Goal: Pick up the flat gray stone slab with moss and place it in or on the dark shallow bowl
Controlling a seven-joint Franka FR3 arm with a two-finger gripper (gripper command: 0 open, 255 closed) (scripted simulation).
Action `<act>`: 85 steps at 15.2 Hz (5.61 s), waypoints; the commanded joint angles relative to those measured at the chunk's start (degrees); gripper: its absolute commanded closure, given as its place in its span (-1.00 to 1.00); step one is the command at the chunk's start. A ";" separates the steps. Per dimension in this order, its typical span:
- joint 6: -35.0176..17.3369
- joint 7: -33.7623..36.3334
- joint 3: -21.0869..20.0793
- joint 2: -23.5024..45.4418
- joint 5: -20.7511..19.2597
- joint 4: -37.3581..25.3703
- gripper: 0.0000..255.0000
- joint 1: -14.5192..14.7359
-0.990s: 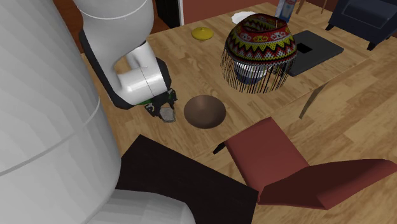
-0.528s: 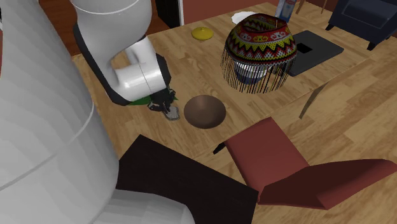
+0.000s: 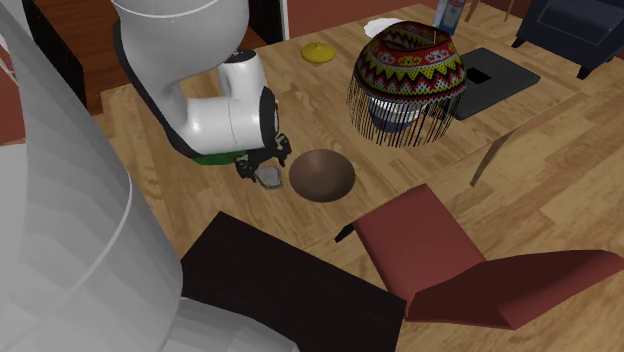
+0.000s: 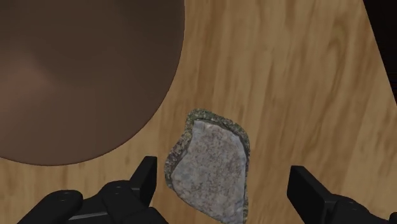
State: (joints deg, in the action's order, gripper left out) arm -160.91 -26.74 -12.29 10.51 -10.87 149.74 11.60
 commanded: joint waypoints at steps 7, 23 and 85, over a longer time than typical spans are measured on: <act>-5.51 2.24 2.76 6.32 -2.50 -1.01 -1.00 1.06; -5.50 2.21 2.77 6.31 -2.47 -1.01 1.00 1.07; 2.32 -28.45 8.84 -2.08 9.79 -1.04 -1.00 -11.98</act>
State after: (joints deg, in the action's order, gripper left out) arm -158.58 -55.19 -3.45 8.43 -1.08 148.70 -0.38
